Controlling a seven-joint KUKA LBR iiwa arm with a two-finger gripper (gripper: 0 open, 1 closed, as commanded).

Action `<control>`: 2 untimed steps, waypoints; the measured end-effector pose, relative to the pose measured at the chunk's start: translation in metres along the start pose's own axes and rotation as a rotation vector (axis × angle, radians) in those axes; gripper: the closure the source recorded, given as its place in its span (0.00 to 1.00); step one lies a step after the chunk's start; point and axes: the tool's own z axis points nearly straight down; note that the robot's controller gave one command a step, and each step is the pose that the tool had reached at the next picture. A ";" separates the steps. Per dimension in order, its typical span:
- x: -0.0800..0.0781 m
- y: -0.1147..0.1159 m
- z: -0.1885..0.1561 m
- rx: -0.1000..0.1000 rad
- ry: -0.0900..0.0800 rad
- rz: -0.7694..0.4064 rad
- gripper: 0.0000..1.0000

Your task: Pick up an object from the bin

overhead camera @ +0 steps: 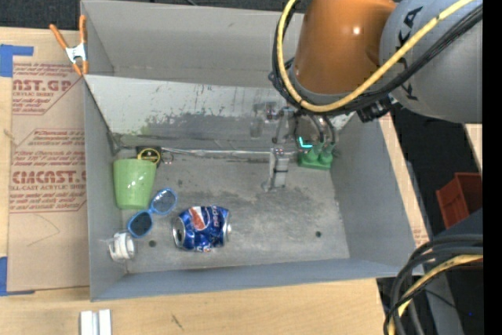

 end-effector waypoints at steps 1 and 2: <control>0.019 0.001 0.129 0.000 0.002 -0.024 0.00; 0.004 0.050 0.170 -0.002 -0.005 0.111 0.00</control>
Offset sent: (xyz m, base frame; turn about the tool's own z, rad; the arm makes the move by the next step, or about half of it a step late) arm -0.0178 0.0008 -0.1235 -0.0244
